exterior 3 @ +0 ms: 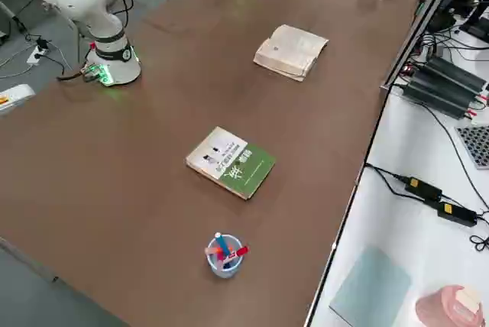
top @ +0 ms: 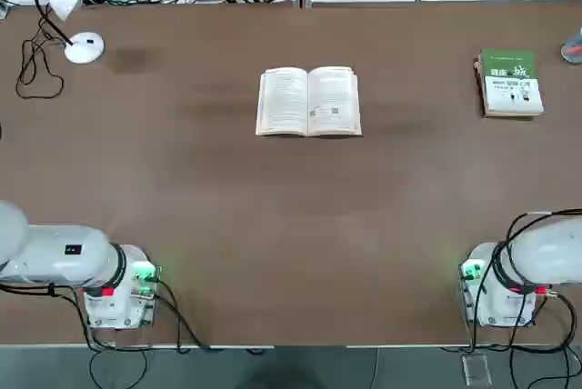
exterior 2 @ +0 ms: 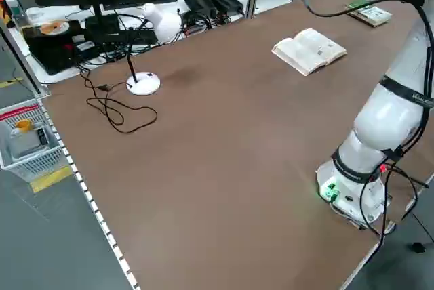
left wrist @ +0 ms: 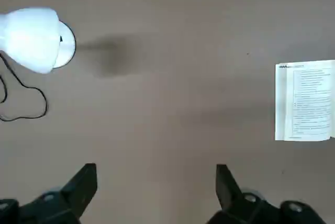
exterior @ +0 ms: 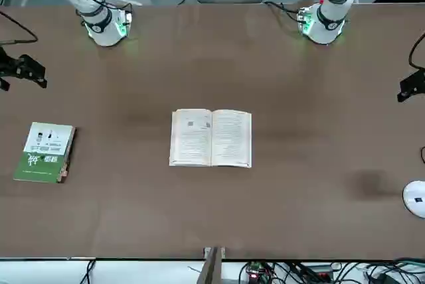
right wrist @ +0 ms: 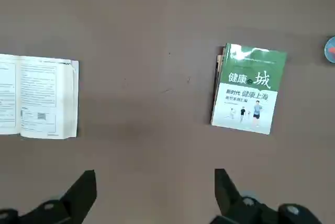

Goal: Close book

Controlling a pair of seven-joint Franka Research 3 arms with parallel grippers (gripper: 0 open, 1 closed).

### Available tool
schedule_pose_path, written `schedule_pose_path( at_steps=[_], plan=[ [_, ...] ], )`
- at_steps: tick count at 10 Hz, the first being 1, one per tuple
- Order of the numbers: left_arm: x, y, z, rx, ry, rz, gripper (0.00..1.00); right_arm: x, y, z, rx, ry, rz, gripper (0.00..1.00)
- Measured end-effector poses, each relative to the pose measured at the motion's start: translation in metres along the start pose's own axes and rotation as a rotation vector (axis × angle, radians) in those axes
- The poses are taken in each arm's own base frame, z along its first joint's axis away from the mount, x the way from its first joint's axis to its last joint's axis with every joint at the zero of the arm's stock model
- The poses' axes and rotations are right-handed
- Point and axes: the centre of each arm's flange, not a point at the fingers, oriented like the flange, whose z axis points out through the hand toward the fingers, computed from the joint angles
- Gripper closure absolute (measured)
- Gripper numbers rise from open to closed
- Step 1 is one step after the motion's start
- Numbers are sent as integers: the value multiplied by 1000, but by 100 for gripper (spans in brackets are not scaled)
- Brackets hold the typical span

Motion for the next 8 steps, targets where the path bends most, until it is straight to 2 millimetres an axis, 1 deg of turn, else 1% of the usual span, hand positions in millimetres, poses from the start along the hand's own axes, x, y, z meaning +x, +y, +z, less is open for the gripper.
schedule_pose_path(
  at_steps=[8],
  plan=[
    [0, 6, 0, -1, 0, 10, 0, 0, 0, 1, 0, -1, 0, 1]
  ],
)
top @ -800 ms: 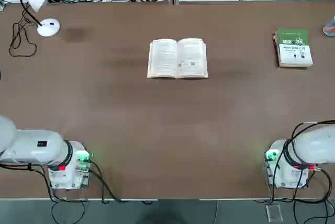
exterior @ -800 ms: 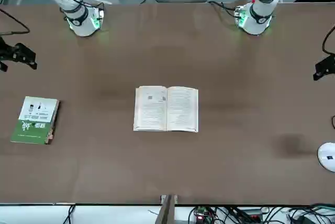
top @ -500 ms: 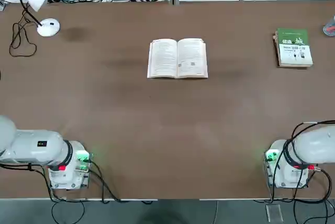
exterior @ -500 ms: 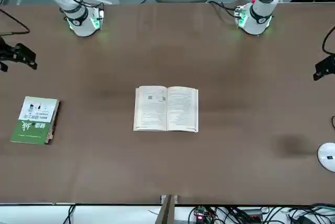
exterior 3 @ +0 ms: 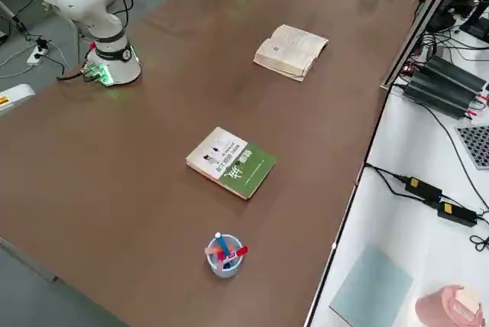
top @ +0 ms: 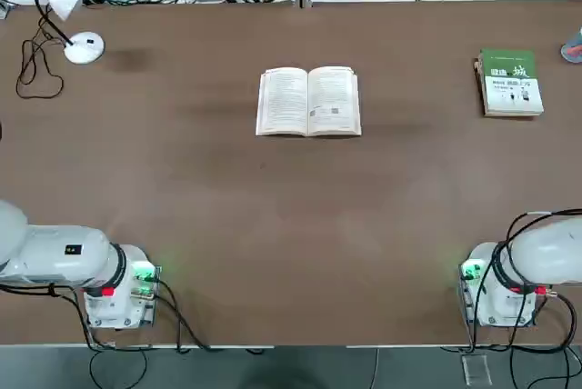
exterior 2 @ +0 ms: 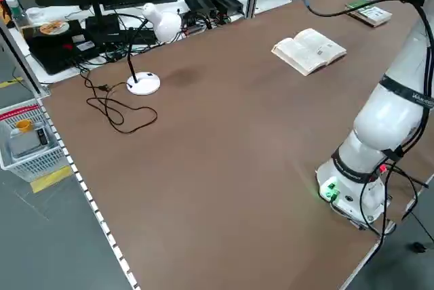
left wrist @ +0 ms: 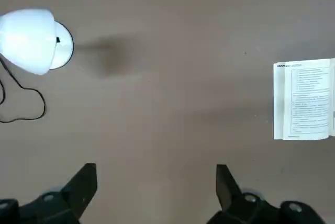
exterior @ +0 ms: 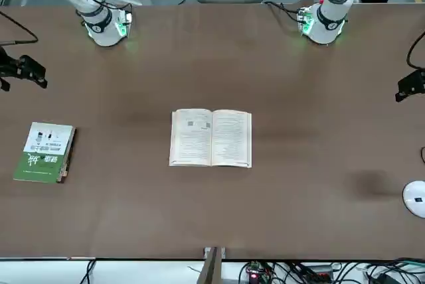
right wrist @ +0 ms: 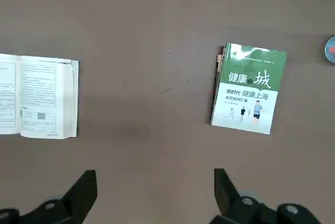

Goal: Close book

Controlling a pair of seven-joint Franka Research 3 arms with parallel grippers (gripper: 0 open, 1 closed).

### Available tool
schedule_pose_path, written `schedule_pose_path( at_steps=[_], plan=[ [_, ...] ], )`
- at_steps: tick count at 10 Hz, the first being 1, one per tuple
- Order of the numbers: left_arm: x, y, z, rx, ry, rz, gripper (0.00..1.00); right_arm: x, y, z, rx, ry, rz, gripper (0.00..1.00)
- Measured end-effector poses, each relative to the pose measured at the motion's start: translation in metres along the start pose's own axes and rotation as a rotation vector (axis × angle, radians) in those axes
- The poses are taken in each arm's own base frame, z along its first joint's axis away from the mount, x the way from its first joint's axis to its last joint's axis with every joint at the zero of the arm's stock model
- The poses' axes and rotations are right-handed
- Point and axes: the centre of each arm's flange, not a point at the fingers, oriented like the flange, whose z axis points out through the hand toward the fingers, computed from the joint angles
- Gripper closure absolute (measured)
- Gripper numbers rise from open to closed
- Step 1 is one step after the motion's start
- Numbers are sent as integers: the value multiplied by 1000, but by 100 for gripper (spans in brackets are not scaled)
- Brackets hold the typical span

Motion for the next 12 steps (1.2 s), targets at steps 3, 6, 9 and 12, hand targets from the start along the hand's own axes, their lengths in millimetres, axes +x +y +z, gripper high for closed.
schedule_pose_path(
  at_steps=[3, 6, 9, 12],
  plan=[
    [0, 2, 0, 0, 0, 4, 0, 0, 0, 0, 0, 0, 0, 23],
    [1, 18, 1, -2, -1, 31, 0, 0, 0, 0, 0, 0, 0, 39],
    [1, 52, 2, -5, -3, 80, 0, 0, 0, 0, 0, -1, 0, 72],
    [0, 84, 4, -8, -7, 125, 0, 0, 0, 0, 0, -1, 1, 82]
  ],
)
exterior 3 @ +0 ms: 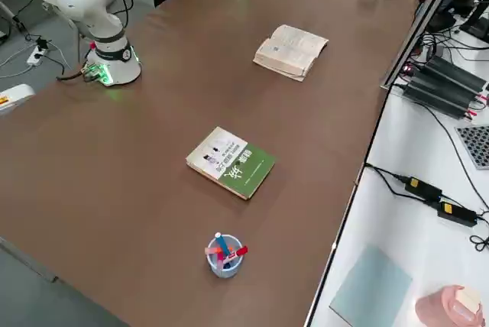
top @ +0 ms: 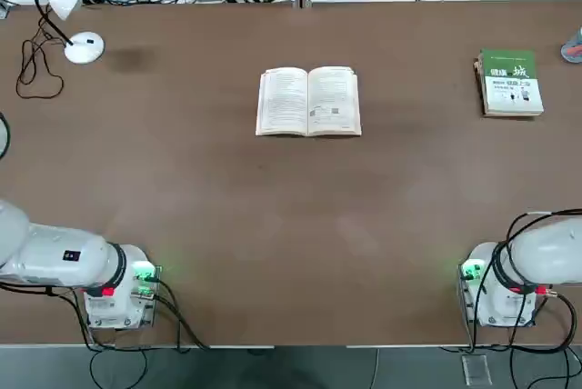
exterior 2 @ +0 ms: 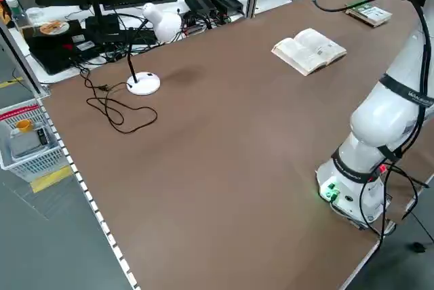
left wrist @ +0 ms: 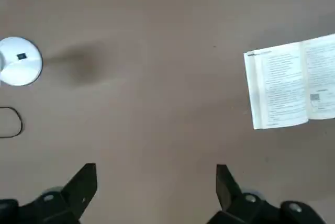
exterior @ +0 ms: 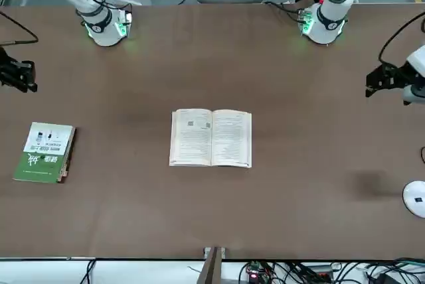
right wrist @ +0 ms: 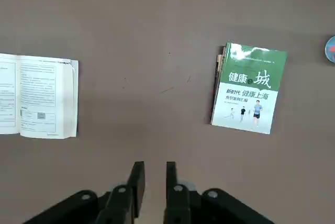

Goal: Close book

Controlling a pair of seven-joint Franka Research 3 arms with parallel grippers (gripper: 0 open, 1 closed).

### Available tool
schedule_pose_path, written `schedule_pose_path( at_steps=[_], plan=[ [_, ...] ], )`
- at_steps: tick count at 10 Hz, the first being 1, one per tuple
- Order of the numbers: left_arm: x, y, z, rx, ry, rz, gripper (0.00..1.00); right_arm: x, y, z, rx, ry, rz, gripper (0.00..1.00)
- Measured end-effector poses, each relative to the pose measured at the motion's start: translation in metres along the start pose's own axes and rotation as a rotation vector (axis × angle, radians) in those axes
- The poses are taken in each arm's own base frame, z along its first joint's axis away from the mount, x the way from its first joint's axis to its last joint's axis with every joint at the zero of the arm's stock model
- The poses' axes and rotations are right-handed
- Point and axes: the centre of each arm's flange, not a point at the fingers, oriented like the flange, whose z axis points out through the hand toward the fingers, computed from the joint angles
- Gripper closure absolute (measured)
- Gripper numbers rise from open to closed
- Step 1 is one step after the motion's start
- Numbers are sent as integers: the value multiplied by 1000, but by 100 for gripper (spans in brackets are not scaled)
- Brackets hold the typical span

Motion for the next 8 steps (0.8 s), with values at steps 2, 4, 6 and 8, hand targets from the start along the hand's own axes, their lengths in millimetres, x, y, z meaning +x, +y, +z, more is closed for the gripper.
schedule_pose_path(
  at_steps=[2, 4, 6, 8],
  plan=[
    [2, 21, 1, -6, 5, -10, 0, 0, -3, 2, 26, -4, -1, 85],
    [5, 49, 5, -13, 12, -35, 0, 1, -10, 7, 68, -10, -3, 96],
    [9, 79, 17, -16, -2, -43, 0, 6, -20, 17, 114, -18, -11, 99],
    [16, 99, 29, -20, 3, -49, 0, 14, -32, 32, 180, -39, -14, 99]
  ],
)
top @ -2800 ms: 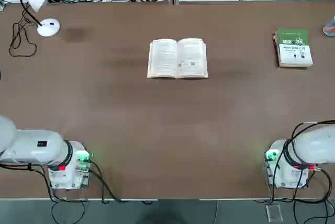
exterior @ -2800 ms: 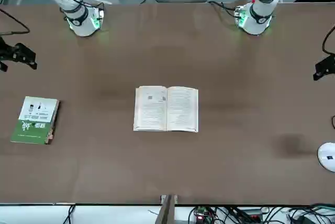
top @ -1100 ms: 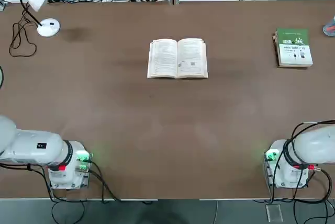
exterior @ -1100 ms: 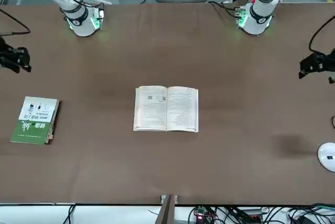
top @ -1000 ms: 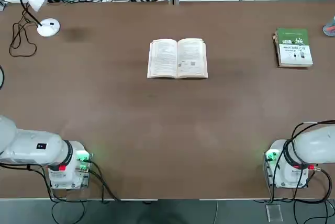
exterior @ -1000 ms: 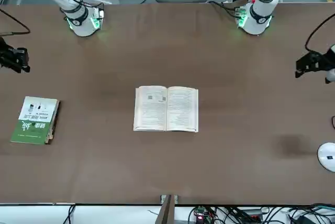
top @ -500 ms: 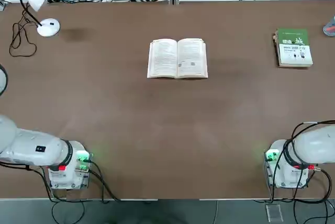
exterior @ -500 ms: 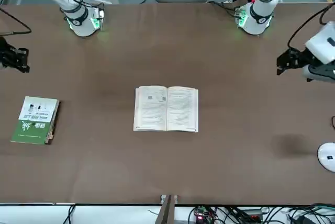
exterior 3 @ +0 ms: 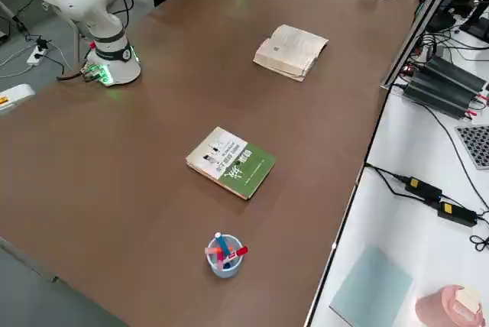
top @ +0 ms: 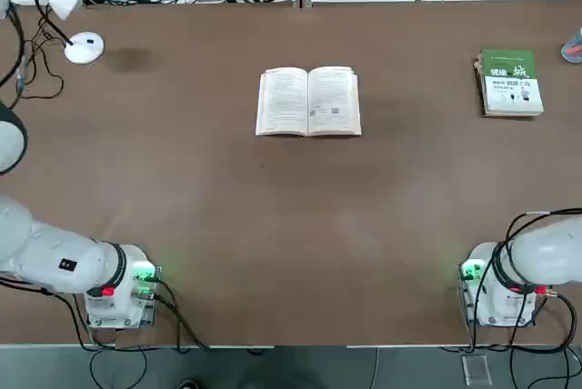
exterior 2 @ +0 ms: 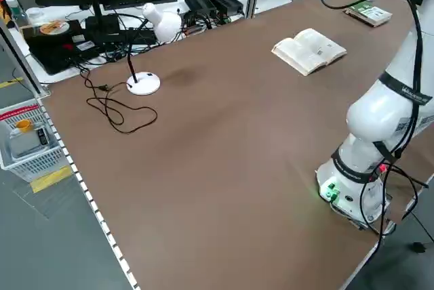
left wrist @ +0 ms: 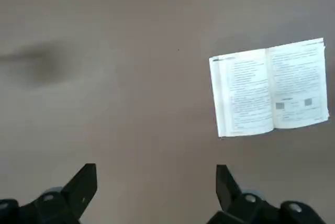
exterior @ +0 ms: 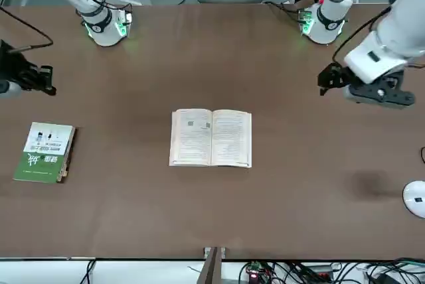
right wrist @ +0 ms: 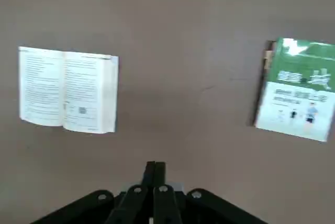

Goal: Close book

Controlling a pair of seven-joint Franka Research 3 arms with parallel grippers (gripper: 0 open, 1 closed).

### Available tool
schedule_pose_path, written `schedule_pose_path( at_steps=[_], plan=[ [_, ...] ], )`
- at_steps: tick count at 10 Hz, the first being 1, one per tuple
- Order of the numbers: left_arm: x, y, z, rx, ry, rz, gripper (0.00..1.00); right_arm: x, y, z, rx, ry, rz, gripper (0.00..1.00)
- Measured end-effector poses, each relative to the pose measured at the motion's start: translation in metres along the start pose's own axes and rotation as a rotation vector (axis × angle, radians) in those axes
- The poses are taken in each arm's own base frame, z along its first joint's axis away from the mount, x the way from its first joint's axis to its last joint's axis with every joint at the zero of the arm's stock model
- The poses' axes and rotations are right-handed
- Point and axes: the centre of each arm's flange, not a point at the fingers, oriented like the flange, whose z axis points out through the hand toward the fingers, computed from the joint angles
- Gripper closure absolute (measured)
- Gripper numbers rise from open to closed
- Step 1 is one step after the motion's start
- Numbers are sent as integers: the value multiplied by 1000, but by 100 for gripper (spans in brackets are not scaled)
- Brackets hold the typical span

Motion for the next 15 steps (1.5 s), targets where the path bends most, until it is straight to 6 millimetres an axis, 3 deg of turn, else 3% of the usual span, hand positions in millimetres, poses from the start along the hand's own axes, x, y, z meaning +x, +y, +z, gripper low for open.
schedule_pose_path(
  at_steps=[7, 15],
  plan=[
    [5, 4, 8, -1, 2, 1, 0, 34, -24, 84, 229, -96, 36, 99],
    [5, 3, 6, -2, 5, 0, 0, 41, -78, 193, 336, -95, 85, 99]
  ],
)
